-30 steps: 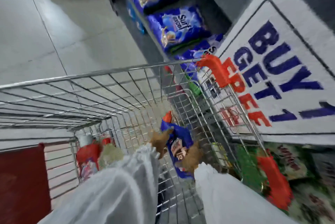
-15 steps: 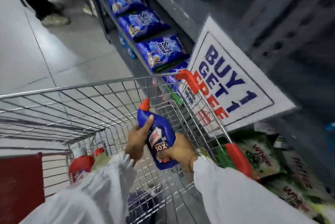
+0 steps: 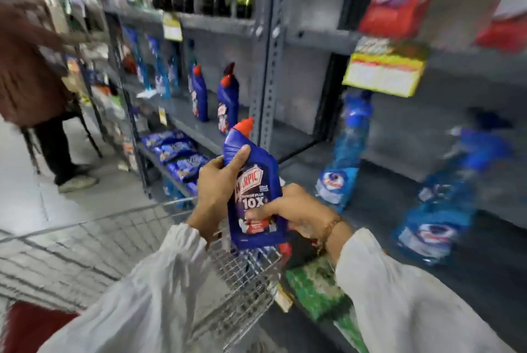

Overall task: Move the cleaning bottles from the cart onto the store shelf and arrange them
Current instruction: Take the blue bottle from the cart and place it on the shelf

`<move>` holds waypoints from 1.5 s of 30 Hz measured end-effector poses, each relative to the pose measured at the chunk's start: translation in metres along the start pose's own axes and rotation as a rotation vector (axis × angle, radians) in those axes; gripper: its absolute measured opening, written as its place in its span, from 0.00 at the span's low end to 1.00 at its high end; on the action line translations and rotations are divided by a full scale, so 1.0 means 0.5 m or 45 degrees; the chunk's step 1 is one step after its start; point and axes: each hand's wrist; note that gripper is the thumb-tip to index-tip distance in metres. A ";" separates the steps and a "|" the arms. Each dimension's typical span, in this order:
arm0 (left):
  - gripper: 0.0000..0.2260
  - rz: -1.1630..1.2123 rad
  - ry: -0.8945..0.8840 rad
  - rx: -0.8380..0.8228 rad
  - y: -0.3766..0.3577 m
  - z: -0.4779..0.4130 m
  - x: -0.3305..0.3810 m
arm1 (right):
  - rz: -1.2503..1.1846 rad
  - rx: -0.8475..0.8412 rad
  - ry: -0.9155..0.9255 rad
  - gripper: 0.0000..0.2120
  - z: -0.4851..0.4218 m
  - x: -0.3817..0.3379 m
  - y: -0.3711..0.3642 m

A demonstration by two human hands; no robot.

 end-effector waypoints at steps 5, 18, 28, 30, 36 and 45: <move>0.10 0.198 -0.197 -0.233 -0.141 0.102 0.165 | 0.060 0.142 0.165 0.15 0.225 -0.121 0.098; 0.06 0.463 -0.275 -0.862 -0.428 0.206 0.406 | 0.027 0.608 0.435 0.15 0.478 -0.248 0.293; 0.05 0.483 -0.388 -1.154 -0.589 0.237 0.435 | -0.050 0.930 0.650 0.21 0.549 -0.221 0.399; 0.06 0.471 -0.467 -1.211 -0.654 0.271 0.451 | -0.085 1.059 0.717 0.26 0.594 -0.213 0.441; 0.09 0.395 -0.548 -1.370 -0.877 0.395 0.505 | -0.130 1.510 0.926 0.35 0.790 -0.189 0.597; 0.08 0.344 -0.432 -1.484 -1.171 0.582 0.482 | -0.172 1.786 0.856 0.37 1.014 -0.087 0.788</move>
Point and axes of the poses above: each hand's wrist, its own z-axis away from the middle knuckle, its own y-axis out of the back of the hand, x = y × z, and after that the axes turned 4 degrees about -x, right-handed
